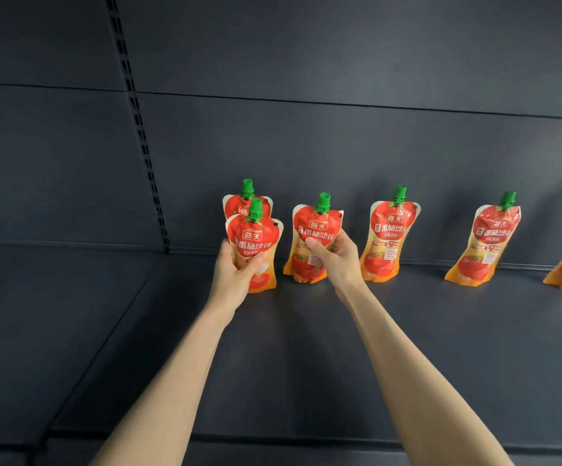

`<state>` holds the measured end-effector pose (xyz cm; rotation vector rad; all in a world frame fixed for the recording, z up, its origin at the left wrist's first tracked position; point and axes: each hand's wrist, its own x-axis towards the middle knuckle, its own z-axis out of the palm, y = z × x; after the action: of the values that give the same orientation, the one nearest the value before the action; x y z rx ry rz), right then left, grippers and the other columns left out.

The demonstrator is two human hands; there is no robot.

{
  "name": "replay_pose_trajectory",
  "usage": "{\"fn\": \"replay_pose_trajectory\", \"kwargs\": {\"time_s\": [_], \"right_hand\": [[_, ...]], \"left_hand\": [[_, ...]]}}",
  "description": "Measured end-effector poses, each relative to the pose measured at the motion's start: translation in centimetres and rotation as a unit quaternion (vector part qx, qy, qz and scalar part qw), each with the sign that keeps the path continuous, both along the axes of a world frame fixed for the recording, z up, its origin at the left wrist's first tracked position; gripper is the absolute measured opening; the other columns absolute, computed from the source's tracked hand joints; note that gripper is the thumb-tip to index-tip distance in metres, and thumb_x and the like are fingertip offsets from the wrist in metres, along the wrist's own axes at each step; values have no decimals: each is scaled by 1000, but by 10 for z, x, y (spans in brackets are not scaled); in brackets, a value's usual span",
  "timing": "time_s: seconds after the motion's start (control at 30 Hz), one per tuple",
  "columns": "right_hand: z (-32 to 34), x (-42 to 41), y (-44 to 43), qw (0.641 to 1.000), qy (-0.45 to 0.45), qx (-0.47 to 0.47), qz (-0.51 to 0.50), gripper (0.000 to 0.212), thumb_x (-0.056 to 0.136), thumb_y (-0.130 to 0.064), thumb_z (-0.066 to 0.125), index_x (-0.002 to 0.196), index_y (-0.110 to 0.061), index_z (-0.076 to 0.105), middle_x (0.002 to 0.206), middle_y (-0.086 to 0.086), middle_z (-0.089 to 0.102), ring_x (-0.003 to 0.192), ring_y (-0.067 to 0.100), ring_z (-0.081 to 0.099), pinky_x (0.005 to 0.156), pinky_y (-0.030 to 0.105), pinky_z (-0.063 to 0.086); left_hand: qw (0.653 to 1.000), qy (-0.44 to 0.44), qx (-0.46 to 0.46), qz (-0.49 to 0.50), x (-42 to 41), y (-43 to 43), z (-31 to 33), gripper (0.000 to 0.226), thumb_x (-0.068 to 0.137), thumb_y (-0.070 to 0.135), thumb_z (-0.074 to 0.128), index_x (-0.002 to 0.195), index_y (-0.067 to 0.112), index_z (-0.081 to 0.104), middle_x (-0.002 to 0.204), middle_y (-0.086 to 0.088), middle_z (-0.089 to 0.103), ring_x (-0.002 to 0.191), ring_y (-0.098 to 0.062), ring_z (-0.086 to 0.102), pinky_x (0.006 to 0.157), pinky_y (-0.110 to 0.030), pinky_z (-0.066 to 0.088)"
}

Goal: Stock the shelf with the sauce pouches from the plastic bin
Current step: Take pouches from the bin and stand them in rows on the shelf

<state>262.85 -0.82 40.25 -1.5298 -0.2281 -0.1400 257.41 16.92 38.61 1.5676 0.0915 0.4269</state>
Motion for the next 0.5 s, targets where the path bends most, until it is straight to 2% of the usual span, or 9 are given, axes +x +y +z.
{"fn": "replay_pose_trajectory", "kwargs": {"time_s": [0.1, 0.17, 0.27, 0.37, 0.5], "right_hand": [[-14, 1, -1, 999, -9, -52, 7, 31, 84, -7, 69, 109, -19, 56, 100, -7, 67, 88, 1, 64, 69, 12, 51], [-27, 1, -5, 996, 1, -93, 4, 36, 83, -6, 69, 112, -19, 52, 103, -8, 64, 91, 1, 62, 77, 17, 53], [-39, 3, -11, 989, 9, -146, -26, 37, 85, -11, 69, 116, -16, 50, 113, -5, 59, 105, 11, 56, 91, 29, 46], [-41, 8, -13, 983, -16, -175, -47, 34, 85, -13, 69, 113, -13, 51, 115, -1, 60, 110, 17, 54, 92, 30, 44], [-43, 14, -14, 981, -31, -186, -47, 33, 86, -12, 68, 115, -9, 53, 119, 5, 63, 110, 19, 57, 91, 27, 45]], "left_hand": [[999, 13, 31, -13, 0, 12, -15, 40, 83, 15, 70, 114, 28, 49, 110, 12, 61, 104, -6, 59, 79, -22, 51], [998, 26, 60, -25, -2, 21, -22, 42, 83, 14, 70, 116, 28, 48, 108, 15, 60, 103, -5, 58, 77, -20, 50], [996, 44, 73, -30, -1, 25, -28, 44, 81, 17, 72, 119, 23, 51, 110, 12, 61, 103, -6, 58, 79, -23, 50], [996, 39, 65, -36, 1, 28, -29, 40, 81, 14, 71, 118, 20, 54, 111, 7, 64, 104, -8, 60, 82, -25, 51], [996, 31, 64, -52, 2, 35, -27, 33, 83, 11, 69, 108, 27, 56, 109, 5, 65, 103, -8, 62, 82, -24, 51]]}}
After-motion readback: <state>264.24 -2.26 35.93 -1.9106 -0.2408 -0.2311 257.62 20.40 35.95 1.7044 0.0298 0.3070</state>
